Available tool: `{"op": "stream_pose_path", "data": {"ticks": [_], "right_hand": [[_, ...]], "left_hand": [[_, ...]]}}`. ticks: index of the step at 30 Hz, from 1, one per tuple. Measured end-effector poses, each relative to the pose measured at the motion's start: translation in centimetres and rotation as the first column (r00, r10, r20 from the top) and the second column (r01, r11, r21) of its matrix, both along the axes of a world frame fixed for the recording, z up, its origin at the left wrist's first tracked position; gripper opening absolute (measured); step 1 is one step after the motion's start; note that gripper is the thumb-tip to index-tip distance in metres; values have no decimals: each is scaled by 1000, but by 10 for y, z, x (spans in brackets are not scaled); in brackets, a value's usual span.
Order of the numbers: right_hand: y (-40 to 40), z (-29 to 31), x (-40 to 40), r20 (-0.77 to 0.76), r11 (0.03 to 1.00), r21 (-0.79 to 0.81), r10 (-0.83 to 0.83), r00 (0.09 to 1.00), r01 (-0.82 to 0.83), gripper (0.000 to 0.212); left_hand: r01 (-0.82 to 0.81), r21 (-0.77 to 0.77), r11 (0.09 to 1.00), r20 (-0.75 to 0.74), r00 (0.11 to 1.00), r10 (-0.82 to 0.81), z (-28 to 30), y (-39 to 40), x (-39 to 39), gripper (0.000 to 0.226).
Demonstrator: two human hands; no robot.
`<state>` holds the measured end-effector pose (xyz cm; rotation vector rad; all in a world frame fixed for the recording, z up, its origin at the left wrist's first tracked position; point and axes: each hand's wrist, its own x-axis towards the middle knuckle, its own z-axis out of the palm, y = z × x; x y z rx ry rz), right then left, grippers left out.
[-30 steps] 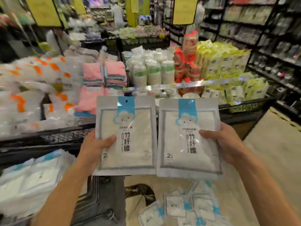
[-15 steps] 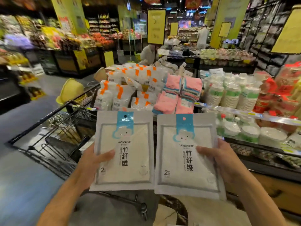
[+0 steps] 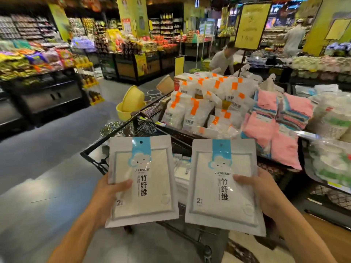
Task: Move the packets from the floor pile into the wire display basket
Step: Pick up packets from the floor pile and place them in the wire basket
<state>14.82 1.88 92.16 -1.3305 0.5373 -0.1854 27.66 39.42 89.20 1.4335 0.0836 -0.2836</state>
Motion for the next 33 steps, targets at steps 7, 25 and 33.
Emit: {"op": "stream_pose_path", "data": {"ticks": [7,25,33], "right_hand": [[14,-33,53,-108,999,43,-10,994,15,40],[-41,-110,256,-203,991,101,-67,977,89,35],[-53,-170,317,-372,982,37,-158,915,184,36]], "left_hand": [[-15,2,1000,-71,997,15,-28,18,46,41],[104,174,979,-200,977,-68,-77,-65,258,45],[195,252,948,-283,952,-121,-131,-91,349,32]]}}
